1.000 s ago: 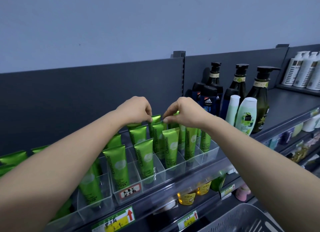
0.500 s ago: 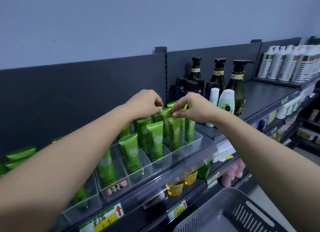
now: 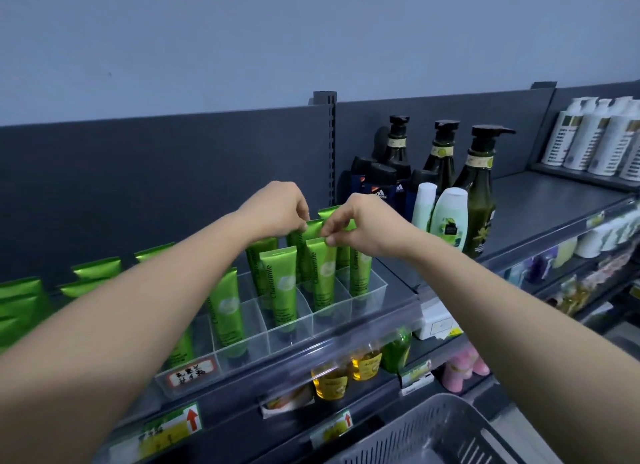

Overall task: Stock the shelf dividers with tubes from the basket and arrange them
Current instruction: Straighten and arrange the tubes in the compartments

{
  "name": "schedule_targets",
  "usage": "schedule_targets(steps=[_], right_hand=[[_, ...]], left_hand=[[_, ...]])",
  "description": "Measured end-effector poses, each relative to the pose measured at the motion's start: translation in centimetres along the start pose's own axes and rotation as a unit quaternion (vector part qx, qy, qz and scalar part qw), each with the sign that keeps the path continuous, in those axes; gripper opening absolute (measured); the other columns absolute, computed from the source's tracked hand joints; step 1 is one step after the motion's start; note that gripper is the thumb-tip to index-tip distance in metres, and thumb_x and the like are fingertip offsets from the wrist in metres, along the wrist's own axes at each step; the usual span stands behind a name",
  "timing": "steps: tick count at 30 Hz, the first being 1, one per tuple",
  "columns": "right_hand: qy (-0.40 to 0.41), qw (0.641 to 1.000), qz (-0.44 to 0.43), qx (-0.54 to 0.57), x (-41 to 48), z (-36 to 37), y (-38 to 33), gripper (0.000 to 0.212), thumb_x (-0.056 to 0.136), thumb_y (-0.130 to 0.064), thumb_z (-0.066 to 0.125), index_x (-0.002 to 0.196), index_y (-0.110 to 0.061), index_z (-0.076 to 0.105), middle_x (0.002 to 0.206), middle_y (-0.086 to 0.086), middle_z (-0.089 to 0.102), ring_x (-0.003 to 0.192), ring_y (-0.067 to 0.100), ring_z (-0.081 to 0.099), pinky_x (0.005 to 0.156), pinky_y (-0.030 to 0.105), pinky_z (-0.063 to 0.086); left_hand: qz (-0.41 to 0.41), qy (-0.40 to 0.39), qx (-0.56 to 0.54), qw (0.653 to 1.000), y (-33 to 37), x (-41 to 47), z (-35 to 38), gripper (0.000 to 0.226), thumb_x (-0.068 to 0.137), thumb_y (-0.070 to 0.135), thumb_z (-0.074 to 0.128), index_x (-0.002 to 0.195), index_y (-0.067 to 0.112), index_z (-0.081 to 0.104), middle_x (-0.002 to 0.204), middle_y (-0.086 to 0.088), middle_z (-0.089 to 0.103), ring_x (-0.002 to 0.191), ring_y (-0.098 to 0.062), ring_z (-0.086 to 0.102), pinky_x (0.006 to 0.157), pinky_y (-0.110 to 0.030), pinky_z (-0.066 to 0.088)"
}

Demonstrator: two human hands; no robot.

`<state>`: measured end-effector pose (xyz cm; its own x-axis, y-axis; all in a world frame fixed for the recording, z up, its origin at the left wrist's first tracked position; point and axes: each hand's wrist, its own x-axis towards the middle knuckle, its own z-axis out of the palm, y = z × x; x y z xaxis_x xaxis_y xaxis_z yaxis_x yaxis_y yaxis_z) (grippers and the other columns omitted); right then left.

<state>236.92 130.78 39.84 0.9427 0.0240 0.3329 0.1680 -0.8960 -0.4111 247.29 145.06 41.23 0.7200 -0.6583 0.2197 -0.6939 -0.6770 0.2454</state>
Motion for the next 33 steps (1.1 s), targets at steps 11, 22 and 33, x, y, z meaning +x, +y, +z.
schedule_targets(steps=[11,22,33], right_hand=[[-0.015,1.000,-0.010,0.006,0.3,-0.2,0.2,0.012,0.080,-0.018,0.075,0.092,-0.018,0.077,0.074,-0.014,0.061,0.083,0.007,0.059,0.073,0.014,0.043],[-0.008,1.000,-0.009,0.012,-0.1,-0.4,0.1,0.013,0.080,-0.021,0.075,0.093,-0.019,0.076,0.073,-0.015,0.056,0.085,0.010,0.059,0.080,0.021,0.046],[-0.007,1.000,-0.004,0.010,0.2,-0.1,0.5,0.010,0.080,-0.020,0.076,0.089,-0.020,0.077,0.073,-0.016,0.061,0.081,0.008,0.060,0.075,0.020,0.045]], left_hand=[[0.010,-0.014,0.001,1.000,-0.1,0.4,-0.1,0.006,0.079,0.019,0.074,0.085,0.019,0.075,0.090,0.004,0.071,0.085,-0.014,0.064,0.079,-0.031,0.052],[0.021,-0.014,0.001,1.000,-0.5,0.0,-0.5,0.015,0.079,0.018,0.074,0.094,0.016,0.075,0.080,0.011,0.061,0.081,-0.009,0.059,0.072,-0.023,0.041],[0.029,0.013,0.003,0.999,0.0,-0.8,-0.2,0.011,0.081,0.016,0.069,0.091,0.015,0.075,0.089,0.004,0.070,0.085,-0.014,0.064,0.078,-0.029,0.052]])
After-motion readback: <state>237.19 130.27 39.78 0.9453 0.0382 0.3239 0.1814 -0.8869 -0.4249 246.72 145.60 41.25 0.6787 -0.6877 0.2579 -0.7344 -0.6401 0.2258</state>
